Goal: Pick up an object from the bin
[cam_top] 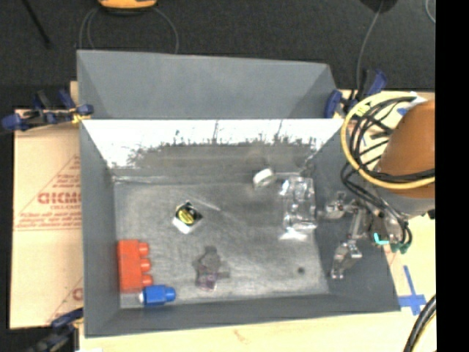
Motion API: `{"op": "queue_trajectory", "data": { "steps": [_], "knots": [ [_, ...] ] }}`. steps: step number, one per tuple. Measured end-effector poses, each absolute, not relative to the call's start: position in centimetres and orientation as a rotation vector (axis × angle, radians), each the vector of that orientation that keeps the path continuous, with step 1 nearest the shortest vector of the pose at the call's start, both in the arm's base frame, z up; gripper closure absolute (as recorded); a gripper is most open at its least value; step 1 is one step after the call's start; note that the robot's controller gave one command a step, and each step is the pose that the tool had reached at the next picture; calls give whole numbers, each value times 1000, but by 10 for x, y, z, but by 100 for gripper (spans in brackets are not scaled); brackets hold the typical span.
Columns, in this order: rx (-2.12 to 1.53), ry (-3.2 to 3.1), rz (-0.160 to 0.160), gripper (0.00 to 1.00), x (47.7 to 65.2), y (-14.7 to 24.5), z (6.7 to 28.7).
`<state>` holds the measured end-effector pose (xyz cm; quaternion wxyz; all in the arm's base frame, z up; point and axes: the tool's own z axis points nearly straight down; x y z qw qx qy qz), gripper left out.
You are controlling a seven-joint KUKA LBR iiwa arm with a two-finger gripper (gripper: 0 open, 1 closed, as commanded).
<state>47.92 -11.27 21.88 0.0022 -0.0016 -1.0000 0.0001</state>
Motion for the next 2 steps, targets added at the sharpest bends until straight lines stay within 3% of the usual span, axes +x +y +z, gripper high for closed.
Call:
{"op": "queue_trajectory", "data": {
  "steps": [1,2],
  "knots": [
    [50,-3143,-2,0,581,-65,109],
    [-24,-3149,-7,0,609,18,129]
  ]
}}
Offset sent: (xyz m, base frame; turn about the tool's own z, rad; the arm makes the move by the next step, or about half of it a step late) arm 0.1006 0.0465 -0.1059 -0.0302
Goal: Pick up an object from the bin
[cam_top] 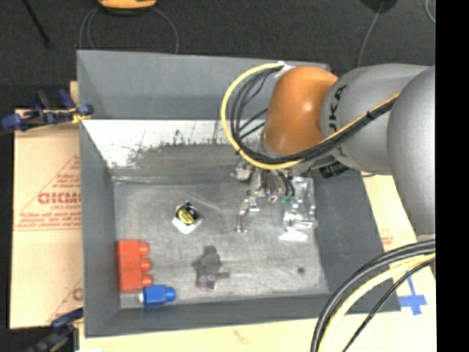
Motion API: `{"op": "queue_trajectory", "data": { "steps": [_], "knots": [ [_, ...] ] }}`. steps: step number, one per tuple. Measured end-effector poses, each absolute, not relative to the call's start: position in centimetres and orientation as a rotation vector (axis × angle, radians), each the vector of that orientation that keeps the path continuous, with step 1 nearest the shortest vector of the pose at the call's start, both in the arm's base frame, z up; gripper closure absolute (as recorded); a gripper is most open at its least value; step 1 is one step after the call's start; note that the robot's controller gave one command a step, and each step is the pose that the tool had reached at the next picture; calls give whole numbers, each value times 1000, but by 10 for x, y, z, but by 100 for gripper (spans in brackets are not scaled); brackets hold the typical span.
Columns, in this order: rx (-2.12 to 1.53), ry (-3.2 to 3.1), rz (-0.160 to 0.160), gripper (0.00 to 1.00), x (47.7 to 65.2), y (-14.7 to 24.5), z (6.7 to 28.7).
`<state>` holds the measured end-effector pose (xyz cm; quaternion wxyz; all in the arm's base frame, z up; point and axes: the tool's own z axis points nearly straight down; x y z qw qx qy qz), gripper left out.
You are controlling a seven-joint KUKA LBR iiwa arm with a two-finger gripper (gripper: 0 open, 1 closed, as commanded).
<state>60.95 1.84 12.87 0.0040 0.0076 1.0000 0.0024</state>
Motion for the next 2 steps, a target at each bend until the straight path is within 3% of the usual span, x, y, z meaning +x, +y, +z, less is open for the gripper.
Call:
{"op": "queue_trajectory", "data": {
  "steps": [1,2],
  "knots": [
    [-211,3134,2,0,566,87,88],
    [-376,3117,-6,0,587,101,76]
  ]
}}
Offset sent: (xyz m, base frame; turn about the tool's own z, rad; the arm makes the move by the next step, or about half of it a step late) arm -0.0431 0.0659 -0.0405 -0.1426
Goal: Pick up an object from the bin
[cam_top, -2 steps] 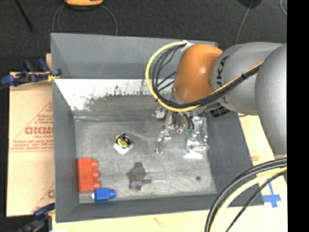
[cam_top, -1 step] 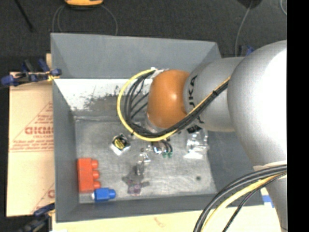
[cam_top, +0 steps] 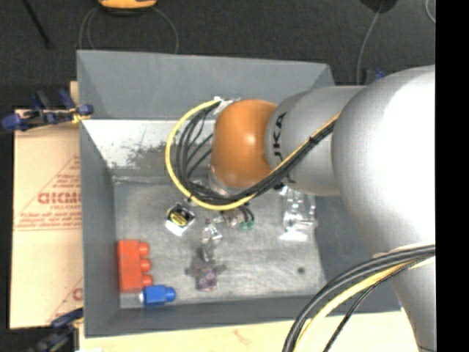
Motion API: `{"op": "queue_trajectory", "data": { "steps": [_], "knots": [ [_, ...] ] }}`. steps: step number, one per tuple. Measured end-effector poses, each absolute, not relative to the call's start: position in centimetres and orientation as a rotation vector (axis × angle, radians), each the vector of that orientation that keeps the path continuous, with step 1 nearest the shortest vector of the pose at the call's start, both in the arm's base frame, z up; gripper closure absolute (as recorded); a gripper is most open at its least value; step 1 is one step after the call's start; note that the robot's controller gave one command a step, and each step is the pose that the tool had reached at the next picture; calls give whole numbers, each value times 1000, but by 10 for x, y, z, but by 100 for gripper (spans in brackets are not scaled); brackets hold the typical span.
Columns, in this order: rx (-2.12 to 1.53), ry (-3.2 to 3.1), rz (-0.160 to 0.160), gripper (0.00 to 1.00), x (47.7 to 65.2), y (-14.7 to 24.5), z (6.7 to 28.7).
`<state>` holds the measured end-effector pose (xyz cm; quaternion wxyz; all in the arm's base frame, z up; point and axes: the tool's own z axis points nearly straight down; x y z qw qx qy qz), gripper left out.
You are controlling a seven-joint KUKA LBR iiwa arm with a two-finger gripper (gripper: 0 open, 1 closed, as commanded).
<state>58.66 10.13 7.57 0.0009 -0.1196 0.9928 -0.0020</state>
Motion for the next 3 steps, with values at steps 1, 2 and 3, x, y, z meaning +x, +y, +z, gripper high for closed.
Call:
{"op": "queue_trajectory", "data": {
  "steps": [1,2,3],
  "knots": [
    [-502,3095,-4,0,601,125,78],
    [-505,3081,1,0,595,119,77],
    [-762,3026,-3,0,581,132,77]
  ]
}}
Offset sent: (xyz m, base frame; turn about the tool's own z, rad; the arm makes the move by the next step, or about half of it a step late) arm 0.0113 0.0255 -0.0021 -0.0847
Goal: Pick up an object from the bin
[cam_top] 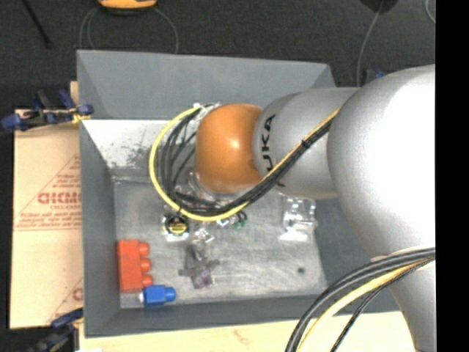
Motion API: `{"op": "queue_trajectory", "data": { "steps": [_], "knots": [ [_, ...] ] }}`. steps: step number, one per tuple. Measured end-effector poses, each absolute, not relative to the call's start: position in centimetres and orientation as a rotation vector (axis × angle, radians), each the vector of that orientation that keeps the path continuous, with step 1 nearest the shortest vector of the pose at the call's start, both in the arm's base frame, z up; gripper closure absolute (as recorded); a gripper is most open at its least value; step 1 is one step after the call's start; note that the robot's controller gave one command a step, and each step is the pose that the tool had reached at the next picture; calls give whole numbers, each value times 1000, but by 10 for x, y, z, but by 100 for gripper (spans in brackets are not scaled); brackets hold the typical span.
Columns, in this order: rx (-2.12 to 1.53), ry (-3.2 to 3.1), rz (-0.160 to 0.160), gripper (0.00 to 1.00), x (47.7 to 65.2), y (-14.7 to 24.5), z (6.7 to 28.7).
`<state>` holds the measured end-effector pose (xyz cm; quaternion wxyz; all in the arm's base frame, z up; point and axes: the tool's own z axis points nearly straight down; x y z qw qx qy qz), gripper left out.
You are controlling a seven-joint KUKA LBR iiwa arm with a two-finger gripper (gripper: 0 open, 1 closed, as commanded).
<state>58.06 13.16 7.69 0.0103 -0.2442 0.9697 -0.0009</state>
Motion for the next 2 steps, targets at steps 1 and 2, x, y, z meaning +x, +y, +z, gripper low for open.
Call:
{"op": "queue_trajectory", "data": {
  "steps": [1,2],
  "knots": [
    [-763,3029,-3,100,581,132,79],
    [-782,3029,-3,100,589,119,225]
  ]
}}
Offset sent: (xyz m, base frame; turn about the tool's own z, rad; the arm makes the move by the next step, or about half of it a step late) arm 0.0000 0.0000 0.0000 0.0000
